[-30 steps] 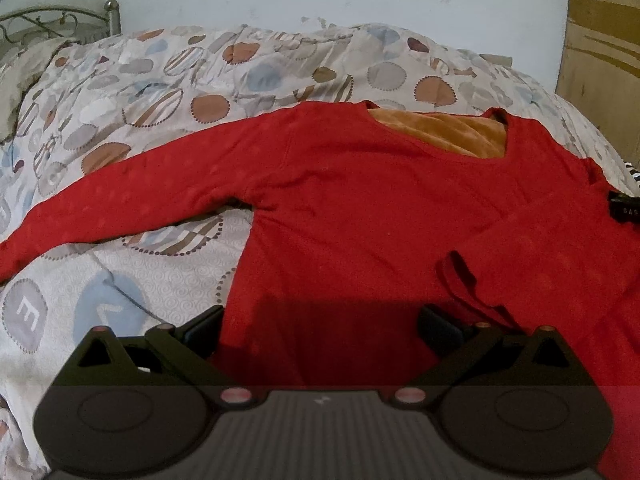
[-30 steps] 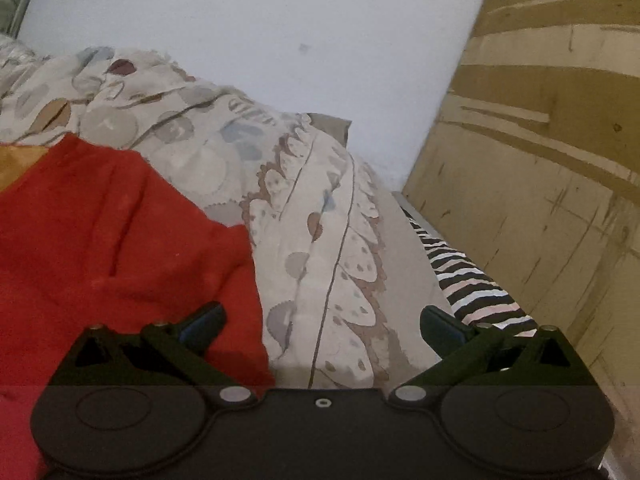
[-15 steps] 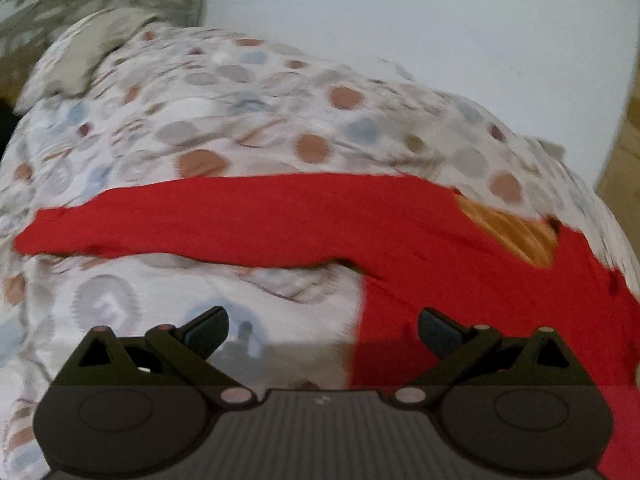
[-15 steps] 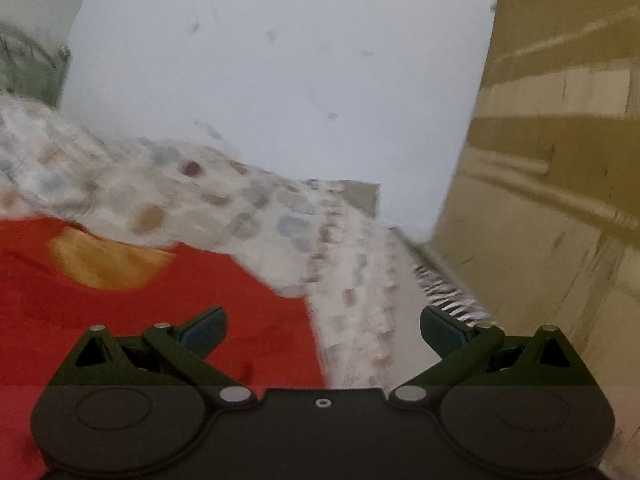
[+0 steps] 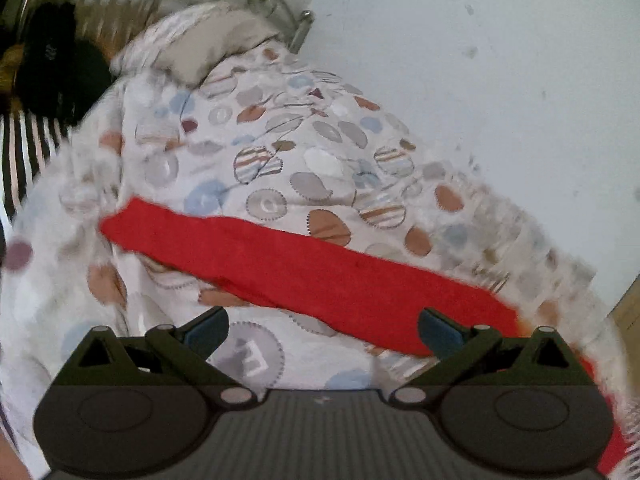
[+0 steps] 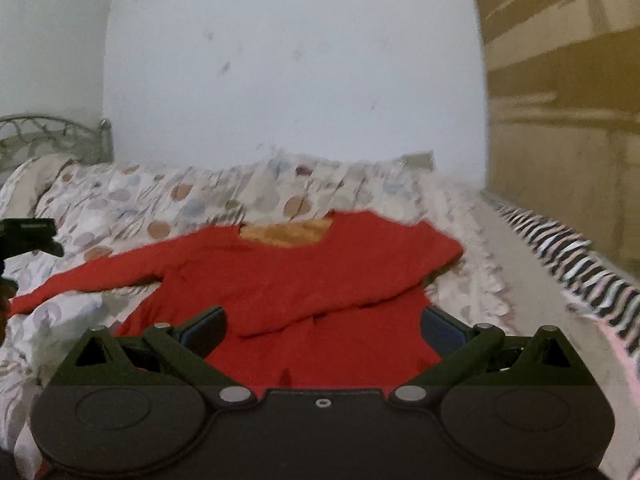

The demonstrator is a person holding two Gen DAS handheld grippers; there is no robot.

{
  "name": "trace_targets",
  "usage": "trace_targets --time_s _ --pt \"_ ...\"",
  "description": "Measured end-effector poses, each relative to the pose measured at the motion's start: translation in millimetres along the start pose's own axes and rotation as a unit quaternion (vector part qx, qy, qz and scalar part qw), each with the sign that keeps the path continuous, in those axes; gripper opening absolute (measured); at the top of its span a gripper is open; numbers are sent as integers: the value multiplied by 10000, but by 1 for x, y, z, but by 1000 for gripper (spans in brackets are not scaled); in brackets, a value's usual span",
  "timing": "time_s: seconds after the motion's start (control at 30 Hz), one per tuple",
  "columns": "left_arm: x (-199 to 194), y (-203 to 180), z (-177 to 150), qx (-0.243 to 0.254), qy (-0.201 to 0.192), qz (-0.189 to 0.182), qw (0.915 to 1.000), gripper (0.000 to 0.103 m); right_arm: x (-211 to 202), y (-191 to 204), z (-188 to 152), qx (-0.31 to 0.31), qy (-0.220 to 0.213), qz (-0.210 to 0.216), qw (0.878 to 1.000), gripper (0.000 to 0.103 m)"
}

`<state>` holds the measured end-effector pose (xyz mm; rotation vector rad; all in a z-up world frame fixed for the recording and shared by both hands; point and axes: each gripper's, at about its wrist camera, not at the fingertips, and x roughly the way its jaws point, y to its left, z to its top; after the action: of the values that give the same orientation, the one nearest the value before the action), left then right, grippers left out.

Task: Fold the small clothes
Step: 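Grasp the other sleeve cuff with the left gripper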

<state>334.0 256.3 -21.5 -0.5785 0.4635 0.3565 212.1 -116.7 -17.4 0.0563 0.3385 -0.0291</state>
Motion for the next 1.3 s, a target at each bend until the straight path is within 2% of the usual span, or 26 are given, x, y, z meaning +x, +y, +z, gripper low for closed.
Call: trace_targets --time_s 0.1,0.13,0.2,0.23,0.3,0.37,0.5,0.6,0.67,0.77,0.87,1.0,1.07,1.17,1.2,1.23,1.27,1.3 --pt "11 42 17 -435 429 -867 9944 103 -9 1 -1 170 141 312 9993 103" --pt "17 61 27 -414 534 -975 9929 103 -11 -1 -1 184 162 419 9988 103" --pt "23 85 43 -284 495 -595 9966 103 -16 -2 -1 -1 14 591 9983 103" --pt "25 99 52 -230 418 -481 9977 103 -17 -2 -1 -124 -65 539 9984 103" --pt "32 126 63 -156 347 -483 9981 103 -11 -1 -3 -285 -95 308 9991 103" --pt "42 149 68 -159 440 -472 9978 103 5 -3 -6 -210 6 288 9994 103" --pt "69 190 61 -847 915 -602 9904 103 33 -12 -16 222 245 279 9991 103" --pt "87 209 57 -1460 918 -724 9824 102 51 -11 -27 295 396 200 9986 103" --pt "101 217 55 -1789 895 -741 9770 103 61 -8 -34 252 484 259 9982 103" --pt "116 220 51 -2038 711 -536 9749 102 73 -7 -42 184 683 503 9962 103" --pt "119 212 51 -2024 503 -304 9775 102 79 -10 -47 268 853 688 9936 103" --pt "109 204 48 -1968 20 -239 9801 96 82 -14 -51 472 919 764 9917 103" --pt "113 203 50 -1864 7 -225 9822 96 82 -15 -53 512 883 800 9916 103" --pt "122 212 52 -2013 31 -176 9794 80 82 -14 -54 490 873 797 9918 103" --pt "123 214 53 -1980 -13 -128 9801 71 82 -14 -54 485 871 800 9918 103" --pt "124 215 54 -1944 -59 -66 9809 58 81 -13 -54 486 871 802 9918 103" --pt "125 216 55 -1910 -93 18 9815 49 81 -13 -54 491 873 803 9917 103" --pt "126 216 55 -1887 -116 111 9819 28 81 -13 -54 493 873 798 9918 103"
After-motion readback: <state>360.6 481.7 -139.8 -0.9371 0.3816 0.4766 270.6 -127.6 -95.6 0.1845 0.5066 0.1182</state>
